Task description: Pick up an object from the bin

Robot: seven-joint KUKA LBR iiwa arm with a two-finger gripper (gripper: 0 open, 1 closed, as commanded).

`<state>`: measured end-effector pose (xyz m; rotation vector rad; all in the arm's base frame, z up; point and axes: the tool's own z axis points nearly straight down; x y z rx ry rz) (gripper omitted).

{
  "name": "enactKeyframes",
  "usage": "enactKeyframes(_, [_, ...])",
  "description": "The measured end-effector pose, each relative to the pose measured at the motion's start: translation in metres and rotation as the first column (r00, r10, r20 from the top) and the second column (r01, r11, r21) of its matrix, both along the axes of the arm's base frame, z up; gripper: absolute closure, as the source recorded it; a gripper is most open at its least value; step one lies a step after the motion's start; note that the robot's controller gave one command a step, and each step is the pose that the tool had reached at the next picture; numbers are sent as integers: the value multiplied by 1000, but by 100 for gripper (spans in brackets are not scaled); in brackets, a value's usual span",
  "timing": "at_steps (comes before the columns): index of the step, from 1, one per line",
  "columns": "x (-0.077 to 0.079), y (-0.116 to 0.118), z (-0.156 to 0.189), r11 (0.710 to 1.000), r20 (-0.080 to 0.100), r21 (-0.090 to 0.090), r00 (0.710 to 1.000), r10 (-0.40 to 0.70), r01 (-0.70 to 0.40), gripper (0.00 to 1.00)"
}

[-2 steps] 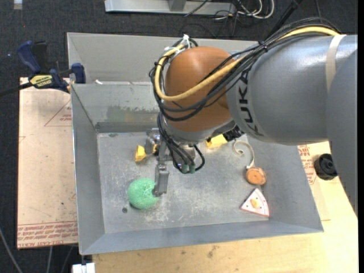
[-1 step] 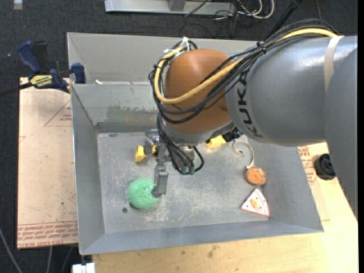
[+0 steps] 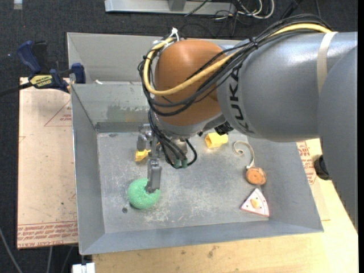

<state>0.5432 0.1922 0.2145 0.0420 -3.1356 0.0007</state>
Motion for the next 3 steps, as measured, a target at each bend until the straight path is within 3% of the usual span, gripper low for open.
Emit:
enactKeyframes(1, [-16, 1, -22, 1000, 18, 6, 1000, 3, -3, 0])
enactKeyframes(2, [-42, -31, -81, 986, 8, 2, 986, 169, -169, 0])
enactKeyframes(3, [-16, -23, -110, 910, 7, 0, 910, 414, -414, 0])
